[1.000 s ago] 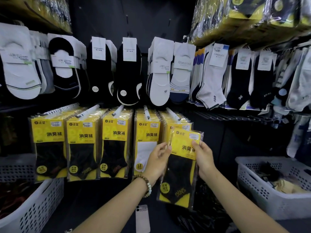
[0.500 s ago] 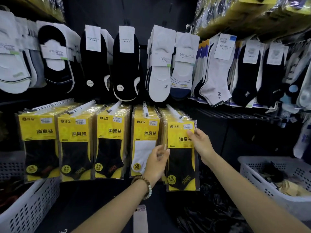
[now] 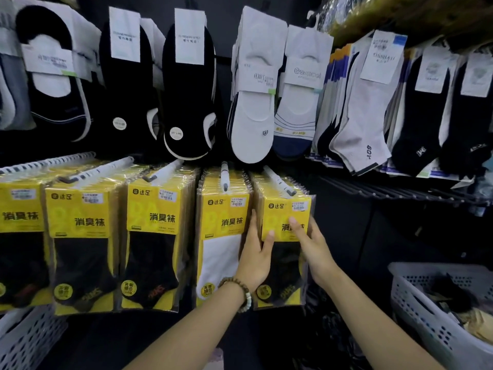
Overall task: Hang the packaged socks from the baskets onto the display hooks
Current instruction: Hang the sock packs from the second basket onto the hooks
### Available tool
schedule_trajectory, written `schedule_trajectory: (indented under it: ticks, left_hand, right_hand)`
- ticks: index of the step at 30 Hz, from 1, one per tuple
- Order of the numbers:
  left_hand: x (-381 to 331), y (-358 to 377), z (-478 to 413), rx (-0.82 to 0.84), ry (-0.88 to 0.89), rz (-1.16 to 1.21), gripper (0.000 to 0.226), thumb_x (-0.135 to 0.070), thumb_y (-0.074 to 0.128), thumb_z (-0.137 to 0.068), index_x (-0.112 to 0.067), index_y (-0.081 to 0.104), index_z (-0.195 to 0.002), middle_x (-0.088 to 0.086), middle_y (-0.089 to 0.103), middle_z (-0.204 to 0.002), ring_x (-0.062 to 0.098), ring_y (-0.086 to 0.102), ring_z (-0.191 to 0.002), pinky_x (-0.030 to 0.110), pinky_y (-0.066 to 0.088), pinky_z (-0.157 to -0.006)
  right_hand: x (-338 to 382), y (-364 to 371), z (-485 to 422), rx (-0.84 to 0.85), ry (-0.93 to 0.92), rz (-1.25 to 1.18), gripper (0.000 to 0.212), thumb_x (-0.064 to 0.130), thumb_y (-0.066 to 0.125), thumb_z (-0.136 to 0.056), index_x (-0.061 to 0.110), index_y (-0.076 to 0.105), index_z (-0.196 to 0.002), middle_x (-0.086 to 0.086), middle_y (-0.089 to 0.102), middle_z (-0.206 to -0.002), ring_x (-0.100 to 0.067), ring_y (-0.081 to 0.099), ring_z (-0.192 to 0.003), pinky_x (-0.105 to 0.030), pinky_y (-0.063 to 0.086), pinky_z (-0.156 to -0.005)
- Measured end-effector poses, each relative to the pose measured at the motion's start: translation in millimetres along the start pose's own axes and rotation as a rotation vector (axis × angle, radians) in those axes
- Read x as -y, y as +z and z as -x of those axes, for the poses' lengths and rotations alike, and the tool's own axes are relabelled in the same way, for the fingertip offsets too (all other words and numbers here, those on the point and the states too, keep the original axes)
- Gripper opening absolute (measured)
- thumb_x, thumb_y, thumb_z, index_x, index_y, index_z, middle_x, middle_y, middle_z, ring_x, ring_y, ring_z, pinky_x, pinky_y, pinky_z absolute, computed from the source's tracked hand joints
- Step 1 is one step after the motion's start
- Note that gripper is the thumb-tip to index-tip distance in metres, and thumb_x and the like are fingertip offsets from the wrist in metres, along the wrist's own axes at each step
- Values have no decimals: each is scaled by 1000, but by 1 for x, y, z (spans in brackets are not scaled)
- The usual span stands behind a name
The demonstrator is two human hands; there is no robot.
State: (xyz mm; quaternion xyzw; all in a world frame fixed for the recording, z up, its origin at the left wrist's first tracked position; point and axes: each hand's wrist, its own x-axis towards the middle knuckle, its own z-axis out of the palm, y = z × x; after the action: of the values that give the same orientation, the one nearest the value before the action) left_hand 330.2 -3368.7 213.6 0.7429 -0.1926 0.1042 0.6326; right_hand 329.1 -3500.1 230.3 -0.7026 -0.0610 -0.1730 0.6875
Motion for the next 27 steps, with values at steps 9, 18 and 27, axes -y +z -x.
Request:
schedule_trajectory:
  ticks: [9,18,27]
  left_hand:
    - [5,3,-14,-45,14,114,65,-52,38,-91,-44,2,-145,-28,19,-147,-22,22,-124,-6,20,-91]
    - [-6,5,1,-90,41,17,66,-38,43,-96,-30,6,-150,-11,24,-154,3,24,-139,22,23,-112]
    - [-35,-43,45,-334,255,-51,49,-35,50,-94,-31,33,-140,-31,38,-137,-6,39,-126,10,34,-100]
  right_hand:
    - [-9,-2,-17,85,-73,-9,58,55,61,-77,42,46,-131,22,64,-118,4,61,-107,-18,50,-82]
    - [-7,-4,-8,44,-135,1,59,44,60,-84,32,42,-139,19,62,-123,6,57,-112,-5,47,-79]
    - [18,9,44,-306,-324,289,41,34,63,-87,27,51,-125,25,46,-119,19,42,-110,-3,35,-92]
